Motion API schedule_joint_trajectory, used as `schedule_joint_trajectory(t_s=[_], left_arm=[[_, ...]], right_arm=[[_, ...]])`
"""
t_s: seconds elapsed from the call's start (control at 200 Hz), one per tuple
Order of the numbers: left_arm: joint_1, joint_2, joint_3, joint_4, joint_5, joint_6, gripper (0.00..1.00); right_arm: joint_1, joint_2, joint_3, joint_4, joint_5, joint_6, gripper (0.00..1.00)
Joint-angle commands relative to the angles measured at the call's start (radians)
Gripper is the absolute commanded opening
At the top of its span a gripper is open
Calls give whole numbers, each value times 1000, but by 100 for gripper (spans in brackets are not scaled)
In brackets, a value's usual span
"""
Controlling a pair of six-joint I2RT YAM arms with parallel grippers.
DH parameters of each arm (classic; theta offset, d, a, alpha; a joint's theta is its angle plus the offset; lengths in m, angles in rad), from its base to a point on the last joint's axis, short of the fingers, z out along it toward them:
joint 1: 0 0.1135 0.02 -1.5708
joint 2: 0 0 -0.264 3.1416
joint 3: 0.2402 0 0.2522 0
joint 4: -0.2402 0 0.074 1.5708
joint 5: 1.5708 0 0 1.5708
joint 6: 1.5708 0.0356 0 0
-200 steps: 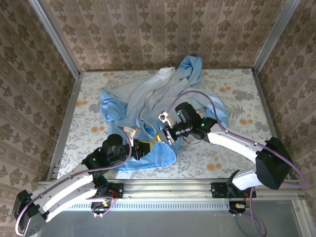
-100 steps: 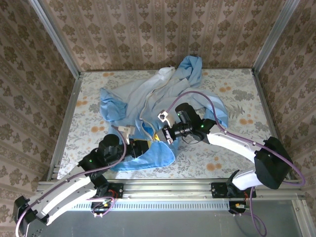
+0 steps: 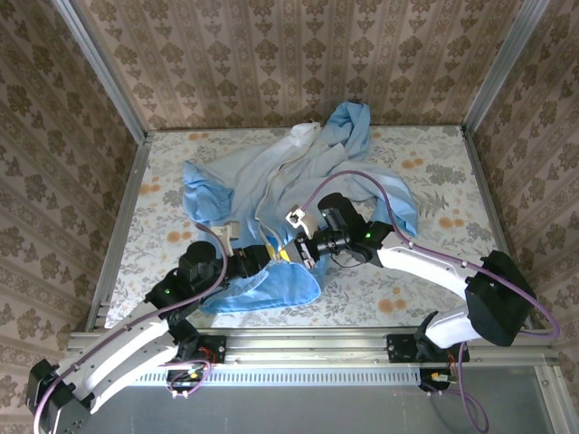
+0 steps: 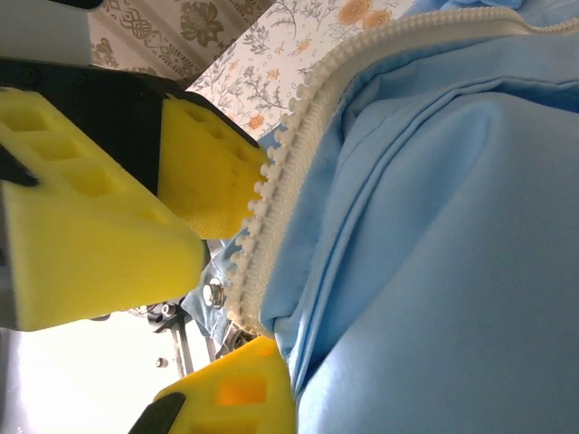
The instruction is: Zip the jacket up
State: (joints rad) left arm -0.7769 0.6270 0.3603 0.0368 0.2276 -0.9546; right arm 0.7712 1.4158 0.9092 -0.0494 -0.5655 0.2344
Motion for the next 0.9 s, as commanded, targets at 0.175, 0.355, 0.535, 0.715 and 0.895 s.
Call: schedule_joint_trajectory(t_s=[0.175, 0.355, 0.535, 0.715, 0.895], left_arm=[[7, 72, 26, -5, 37, -21, 41], [7, 89, 26, 4, 48, -21, 36], [8, 91, 22, 1, 49, -36, 35], [10, 95, 19, 2, 39, -55, 42], [17, 103, 9, 3, 40, -81, 40]], right_arm=[[28, -17, -7, 38, 67, -56, 0], [34, -18, -10, 38, 85, -70, 0], [40, -17, -12, 47, 91, -79, 0], [51, -17, -13, 49, 93, -92, 0], [55, -17, -16, 46, 103, -99, 0]])
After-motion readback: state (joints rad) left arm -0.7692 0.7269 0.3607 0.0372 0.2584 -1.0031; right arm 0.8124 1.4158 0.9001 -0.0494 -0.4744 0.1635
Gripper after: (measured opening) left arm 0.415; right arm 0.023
